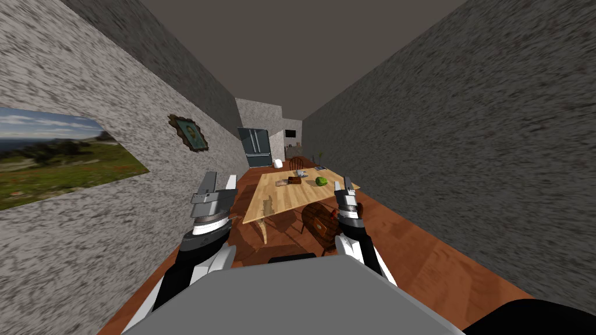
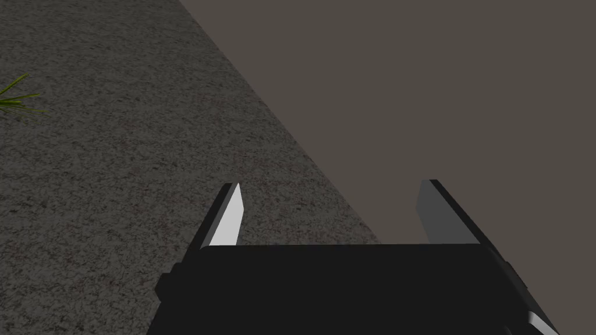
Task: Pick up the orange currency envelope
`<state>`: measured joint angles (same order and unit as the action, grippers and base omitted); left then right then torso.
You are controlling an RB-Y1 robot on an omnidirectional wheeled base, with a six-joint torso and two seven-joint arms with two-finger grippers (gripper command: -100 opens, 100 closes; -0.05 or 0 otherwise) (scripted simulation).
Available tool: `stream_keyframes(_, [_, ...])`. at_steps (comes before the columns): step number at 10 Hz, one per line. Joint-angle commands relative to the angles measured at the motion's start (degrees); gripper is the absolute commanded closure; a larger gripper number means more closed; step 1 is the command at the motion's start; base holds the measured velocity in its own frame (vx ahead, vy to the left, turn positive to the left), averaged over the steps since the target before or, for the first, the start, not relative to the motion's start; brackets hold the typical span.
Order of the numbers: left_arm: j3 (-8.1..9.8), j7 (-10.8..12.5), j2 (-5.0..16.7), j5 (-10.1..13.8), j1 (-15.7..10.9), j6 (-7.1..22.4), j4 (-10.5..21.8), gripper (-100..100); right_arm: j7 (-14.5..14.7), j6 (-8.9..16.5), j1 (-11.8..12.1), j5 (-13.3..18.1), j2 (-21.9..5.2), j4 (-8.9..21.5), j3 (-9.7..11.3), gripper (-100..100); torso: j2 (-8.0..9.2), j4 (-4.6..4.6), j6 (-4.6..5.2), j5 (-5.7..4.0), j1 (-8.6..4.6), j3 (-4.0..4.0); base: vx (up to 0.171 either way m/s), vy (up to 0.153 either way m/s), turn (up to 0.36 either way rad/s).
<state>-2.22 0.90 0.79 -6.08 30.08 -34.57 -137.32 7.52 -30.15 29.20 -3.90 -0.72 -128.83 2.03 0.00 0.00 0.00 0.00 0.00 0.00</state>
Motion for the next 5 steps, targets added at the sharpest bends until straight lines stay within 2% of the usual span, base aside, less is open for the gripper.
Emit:
stream_keyframes(1, [0.00, 0.0, 0.0, 0.0, 0.0, 0.0, 0.0, 0, -0.6, -0.6, -0.7, 0.1, -1.9, 1.1, 0.3, -100, 0.00, 0.00, 0.00, 0.00, 0.00, 0.00, 0.012, -0.019, 0.001])
stream_keyframes(5, [0.01, 0.0, 0.0, 0.0, 0.0, 0.0, 0.0, 0, -2.5, -2.2, -3.0, 0.8, -6.1, 5.6, 1.1, -100, -0.10, -0.02, 0.00, -0.06, -0.28, -0.06, 0.021, -0.062, 0.012])
